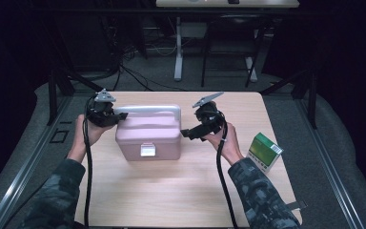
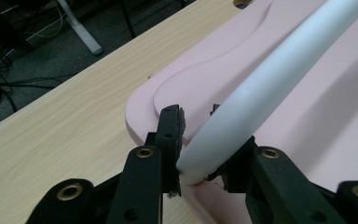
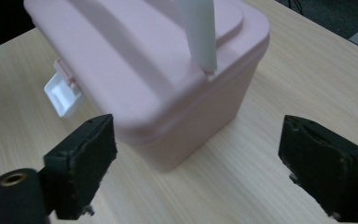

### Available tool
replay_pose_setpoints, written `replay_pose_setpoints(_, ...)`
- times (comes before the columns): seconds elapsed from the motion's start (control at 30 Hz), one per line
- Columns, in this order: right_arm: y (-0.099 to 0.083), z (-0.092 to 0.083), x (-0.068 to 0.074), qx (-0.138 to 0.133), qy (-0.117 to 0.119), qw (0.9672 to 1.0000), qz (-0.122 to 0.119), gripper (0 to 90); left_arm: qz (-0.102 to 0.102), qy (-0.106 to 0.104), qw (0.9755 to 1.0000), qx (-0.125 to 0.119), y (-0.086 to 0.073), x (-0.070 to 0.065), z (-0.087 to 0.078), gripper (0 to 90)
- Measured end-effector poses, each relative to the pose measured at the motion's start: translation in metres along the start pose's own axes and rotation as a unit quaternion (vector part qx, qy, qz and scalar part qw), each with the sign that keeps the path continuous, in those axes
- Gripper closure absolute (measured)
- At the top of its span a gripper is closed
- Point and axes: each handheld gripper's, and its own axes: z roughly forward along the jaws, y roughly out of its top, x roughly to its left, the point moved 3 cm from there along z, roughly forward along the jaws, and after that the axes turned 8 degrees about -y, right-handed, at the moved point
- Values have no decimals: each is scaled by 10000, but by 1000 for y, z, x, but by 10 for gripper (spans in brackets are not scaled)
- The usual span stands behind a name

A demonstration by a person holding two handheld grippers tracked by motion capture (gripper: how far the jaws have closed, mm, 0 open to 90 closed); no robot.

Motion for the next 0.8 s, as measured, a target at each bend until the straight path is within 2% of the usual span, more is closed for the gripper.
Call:
replay_pose_setpoints(0.2, 16, 14, 2, -32, -132, 9999, -15, 279, 67, -93, 9999, 5, 3, -6, 4, 735)
replay_pose_setpoints(0.37, 20, 23, 4, -87, -85, 9999, -7, 397, 71, -133, 9999, -8, 6, -12, 7, 734)
replay_pose_setpoints(0.47, 22, 27, 5, -97, -141, 9999, -10, 456, 76, -134, 9999, -18, 7, -15, 9, 734)
replay_pose_setpoints(0.8, 19, 25, 0, -232, -299, 9992, 87, 659, -9, -81, 9999, -59, 9, -25, 10, 731)
